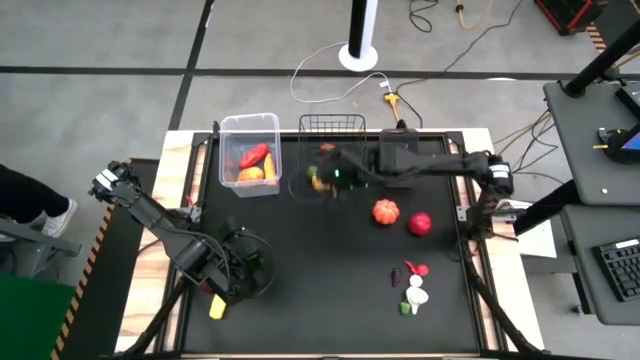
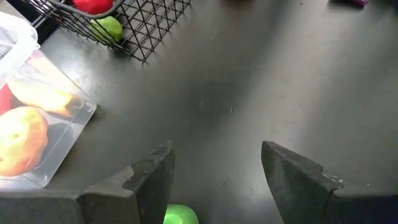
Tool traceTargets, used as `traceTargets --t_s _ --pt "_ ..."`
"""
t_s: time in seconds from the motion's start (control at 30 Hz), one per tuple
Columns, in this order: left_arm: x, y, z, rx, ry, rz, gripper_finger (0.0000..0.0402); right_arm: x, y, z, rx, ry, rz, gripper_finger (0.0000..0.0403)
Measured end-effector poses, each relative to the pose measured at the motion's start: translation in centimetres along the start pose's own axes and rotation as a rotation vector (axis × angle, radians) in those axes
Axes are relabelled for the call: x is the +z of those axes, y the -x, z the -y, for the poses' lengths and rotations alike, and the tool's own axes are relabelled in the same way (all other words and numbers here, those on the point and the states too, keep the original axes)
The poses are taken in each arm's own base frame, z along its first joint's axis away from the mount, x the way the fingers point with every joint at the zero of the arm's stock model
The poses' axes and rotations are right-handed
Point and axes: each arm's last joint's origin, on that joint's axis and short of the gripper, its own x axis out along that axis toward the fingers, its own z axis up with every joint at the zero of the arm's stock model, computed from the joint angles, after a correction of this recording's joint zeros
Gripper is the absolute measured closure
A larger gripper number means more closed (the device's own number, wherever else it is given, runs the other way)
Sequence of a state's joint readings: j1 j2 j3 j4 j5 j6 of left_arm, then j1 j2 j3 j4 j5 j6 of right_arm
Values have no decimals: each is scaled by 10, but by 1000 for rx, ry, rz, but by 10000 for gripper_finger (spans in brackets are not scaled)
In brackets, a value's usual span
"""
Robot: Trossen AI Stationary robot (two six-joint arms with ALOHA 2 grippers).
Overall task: Sort produce into baskets
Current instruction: Put the lemon into the wire basket
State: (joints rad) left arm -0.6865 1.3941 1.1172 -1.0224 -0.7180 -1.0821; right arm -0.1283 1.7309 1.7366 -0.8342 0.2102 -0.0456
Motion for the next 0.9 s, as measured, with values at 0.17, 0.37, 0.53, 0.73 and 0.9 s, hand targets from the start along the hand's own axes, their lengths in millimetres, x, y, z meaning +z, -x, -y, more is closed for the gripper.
traceTargets --t_s 0.17,0.37,0.53,0.73,0.9 --pt "0 0 0 1 3 9 180 -8 -13 54 -87 -193 -33 154" --pt "2 0 0 15 6 41 180 -23 -19 106 -176 -469 -55 154" --pt "2 0 0 13 9 43 180 -30 -19 130 -217 -547 -61 154" --pt "3 -1 0 23 12 60 180 -33 -19 138 -224 -570 -65 154" --pt "5 -1 -1 51 19 111 180 -33 -19 137 -220 -570 -64 154"
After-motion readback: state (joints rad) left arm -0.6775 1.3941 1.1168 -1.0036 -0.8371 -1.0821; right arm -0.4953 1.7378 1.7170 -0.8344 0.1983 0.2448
